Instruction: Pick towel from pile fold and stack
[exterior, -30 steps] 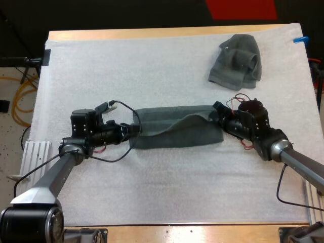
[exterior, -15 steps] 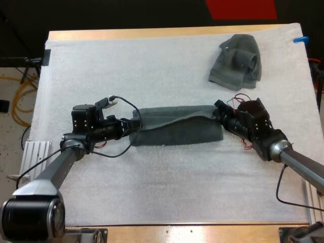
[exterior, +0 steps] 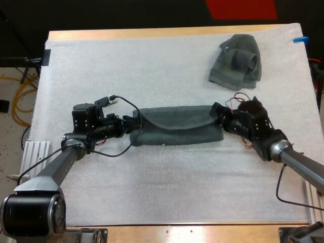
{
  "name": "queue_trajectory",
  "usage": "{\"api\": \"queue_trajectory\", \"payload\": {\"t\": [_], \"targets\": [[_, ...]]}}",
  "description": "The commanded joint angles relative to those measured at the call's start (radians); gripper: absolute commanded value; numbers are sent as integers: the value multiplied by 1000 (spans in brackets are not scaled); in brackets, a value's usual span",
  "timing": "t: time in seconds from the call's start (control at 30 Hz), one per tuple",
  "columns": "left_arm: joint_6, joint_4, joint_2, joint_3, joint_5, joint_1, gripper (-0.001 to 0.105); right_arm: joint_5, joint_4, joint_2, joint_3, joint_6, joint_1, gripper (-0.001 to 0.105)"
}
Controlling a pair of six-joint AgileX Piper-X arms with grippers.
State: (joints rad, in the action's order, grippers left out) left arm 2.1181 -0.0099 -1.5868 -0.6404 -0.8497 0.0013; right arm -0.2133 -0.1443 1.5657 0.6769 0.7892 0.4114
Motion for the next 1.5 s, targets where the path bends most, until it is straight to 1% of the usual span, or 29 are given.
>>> {"api": "queue_trajectory", "payload": {"t": [0.0,0.03,0.07,0.1,0.13,0.2,0.27,0.33,0.37,0.47,0.53,0.57,0.63,0.73,0.77,0.8,0.9,1.0,1.1,1.2,1.27,1.37,1.47], "targets": [[-6,-24,6,-6,9,-1,48,-9,-56,-3,8,31,-1,63],[-6,-39,6,-9,6,-1,48,-10,-92,-3,8,68,-1,70],[-6,-43,6,-13,3,-1,48,-12,-112,-3,8,88,-1,72],[-6,-46,6,-21,-3,-1,48,-15,-152,-3,8,121,-1,72],[-6,-45,6,-33,-11,-1,48,-15,-179,-4,8,133,-1,72],[-6,-45,9,-55,-30,-1,48,-15,-211,-11,8,136,-1,72],[-6,-39,26,-78,-42,-1,48,-15,-220,-25,8,155,-1,72],[-17,-27,66,-93,-38,-1,48,-15,-206,-55,8,233,-1,72],[-32,-19,86,-96,-32,-1,48,-14,-193,-66,8,253,-1,72],[-111,51,190,-100,30,-1,48,16,-115,-135,8,360,-1,72],[-208,169,283,-105,101,-1,48,43,-39,-194,8,431,-1,72],[-241,216,315,-108,127,-1,49,52,-16,-211,8,454,-1,72],[-340,367,412,-117,199,-1,54,70,82,-279,8,511,-1,72],[-429,547,543,-125,281,-1,66,75,229,-371,8,545,-1,72],[-433,582,579,-125,301,-1,68,75,261,-390,8,551,-1,72],[-436,633,639,-125,321,-1,69,76,326,-428,8,561,-1,72],[-435,738,777,-125,323,-1,69,82,477,-510,8,580,-1,72],[-410,837,881,-125,323,-1,69,92,618,-579,8,583,-1,72],[-390,912,959,-125,323,-1,69,137,700,-614,8,585,-1,72],[-388,946,1001,-125,334,-1,69,165,701,-607,8,588,-4,72],[-388,950,1006,-125,343,-1,69,160,686,-584,10,587,-22,72],[-388,950,1006,-125,333,-1,69,109,686,-520,42,595,-90,72],[-374,949,1004,-125,299,-1,69,35,686,-430,96,655,-186,72]]}}
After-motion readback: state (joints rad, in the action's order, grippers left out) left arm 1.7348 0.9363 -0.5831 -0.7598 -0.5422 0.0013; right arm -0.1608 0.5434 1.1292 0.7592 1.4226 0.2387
